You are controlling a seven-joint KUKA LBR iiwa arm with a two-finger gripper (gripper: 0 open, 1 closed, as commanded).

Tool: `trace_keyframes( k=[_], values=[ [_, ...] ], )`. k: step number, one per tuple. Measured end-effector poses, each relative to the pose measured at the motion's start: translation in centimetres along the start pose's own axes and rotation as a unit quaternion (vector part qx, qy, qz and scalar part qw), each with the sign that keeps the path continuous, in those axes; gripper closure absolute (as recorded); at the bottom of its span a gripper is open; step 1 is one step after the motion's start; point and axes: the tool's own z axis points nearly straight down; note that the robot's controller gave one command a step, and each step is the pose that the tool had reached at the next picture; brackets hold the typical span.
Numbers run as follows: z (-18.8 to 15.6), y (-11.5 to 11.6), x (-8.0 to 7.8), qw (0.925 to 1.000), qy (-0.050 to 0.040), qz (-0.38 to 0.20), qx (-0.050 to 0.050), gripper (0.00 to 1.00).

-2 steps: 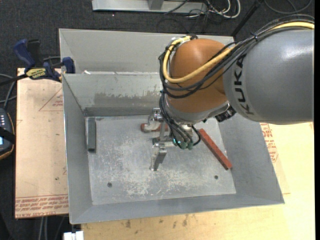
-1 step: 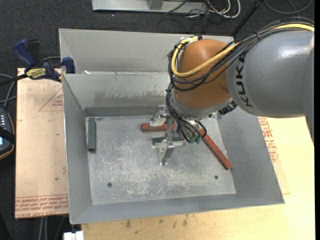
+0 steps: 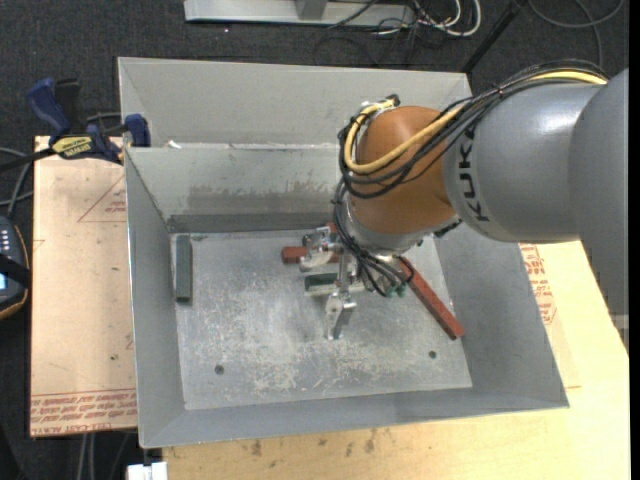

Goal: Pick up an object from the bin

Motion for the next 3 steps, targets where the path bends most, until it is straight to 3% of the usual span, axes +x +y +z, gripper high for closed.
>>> trace_keyframes(
  k=[1, 2, 3],
  values=[
    [4.1, -1.2, -2.5, 0.9999, 0.0026, 0.013, -0.001, 0.00],
    [4.2, -7.2, -4.3, 0.9963, -0.0019, 0.086, -0.001, 1.00],
    [4.2, -7.2, -4.3, 0.9963, -0.0019, 0.086, -0.001, 1.00]
  ],
)
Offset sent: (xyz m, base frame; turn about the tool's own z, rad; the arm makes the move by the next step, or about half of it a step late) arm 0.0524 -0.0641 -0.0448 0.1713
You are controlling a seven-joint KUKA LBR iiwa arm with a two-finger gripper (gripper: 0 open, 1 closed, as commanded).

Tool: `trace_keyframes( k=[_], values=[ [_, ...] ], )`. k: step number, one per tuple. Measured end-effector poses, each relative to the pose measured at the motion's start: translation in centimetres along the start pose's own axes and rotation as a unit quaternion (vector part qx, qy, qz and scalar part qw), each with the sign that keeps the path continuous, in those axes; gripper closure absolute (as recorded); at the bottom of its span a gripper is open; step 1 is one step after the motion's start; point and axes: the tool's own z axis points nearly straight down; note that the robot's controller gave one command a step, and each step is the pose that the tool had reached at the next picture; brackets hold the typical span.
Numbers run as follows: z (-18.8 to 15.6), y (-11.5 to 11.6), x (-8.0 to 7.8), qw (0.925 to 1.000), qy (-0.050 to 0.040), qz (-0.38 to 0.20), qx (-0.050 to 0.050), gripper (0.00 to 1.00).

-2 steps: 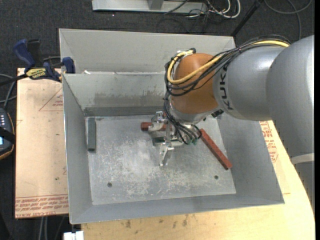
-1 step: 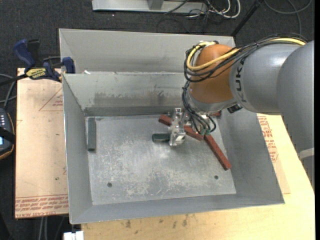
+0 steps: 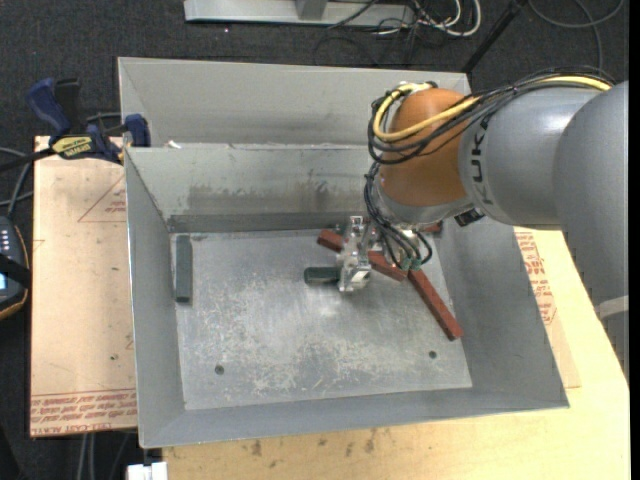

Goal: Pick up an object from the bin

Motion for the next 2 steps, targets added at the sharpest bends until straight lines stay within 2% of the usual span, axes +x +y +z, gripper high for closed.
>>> trace_keyframes(
  k=[1, 2],
  values=[
    [-3.3, 0.9, -0.4, 0.9999, 0.0047, 0.009, 0.001, 1.00],
    [-14.5, 2.1, -2.4, 0.9995, 0.0033, 0.032, 0.001, 1.00]
  ],
)
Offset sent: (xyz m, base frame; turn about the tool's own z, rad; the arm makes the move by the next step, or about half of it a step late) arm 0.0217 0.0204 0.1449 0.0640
